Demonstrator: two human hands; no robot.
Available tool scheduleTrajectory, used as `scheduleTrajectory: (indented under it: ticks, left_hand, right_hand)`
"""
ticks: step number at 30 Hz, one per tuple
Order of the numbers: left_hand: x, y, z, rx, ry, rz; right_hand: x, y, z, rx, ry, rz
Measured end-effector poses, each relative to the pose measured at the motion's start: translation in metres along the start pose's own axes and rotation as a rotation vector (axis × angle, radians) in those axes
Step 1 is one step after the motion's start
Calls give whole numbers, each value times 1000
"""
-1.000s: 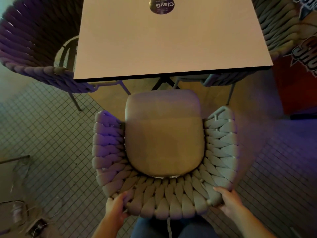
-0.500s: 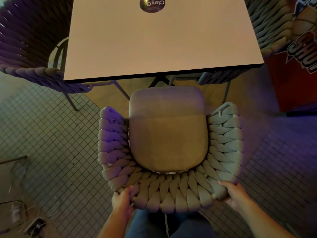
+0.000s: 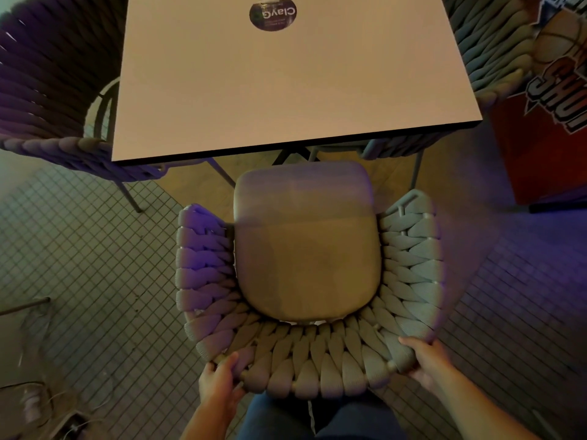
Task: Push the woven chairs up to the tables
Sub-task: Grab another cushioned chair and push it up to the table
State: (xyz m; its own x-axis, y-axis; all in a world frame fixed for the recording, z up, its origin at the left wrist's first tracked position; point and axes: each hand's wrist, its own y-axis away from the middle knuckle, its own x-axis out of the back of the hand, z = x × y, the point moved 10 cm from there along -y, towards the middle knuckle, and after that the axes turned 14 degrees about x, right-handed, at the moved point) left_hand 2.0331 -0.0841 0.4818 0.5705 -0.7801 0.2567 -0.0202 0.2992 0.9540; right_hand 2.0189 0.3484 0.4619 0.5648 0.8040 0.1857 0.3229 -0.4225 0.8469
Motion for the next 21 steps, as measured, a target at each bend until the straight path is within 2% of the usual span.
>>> scheduleTrajectory:
  ticks: [11,21]
  left_hand:
    - [2,-5,-6,20,15,-16]
    - [3,-1,-2,74,-97,-78]
  right_hand:
    - [3,-3,0,13,-27,4]
    - [0,-1,-1,14,-3,-15]
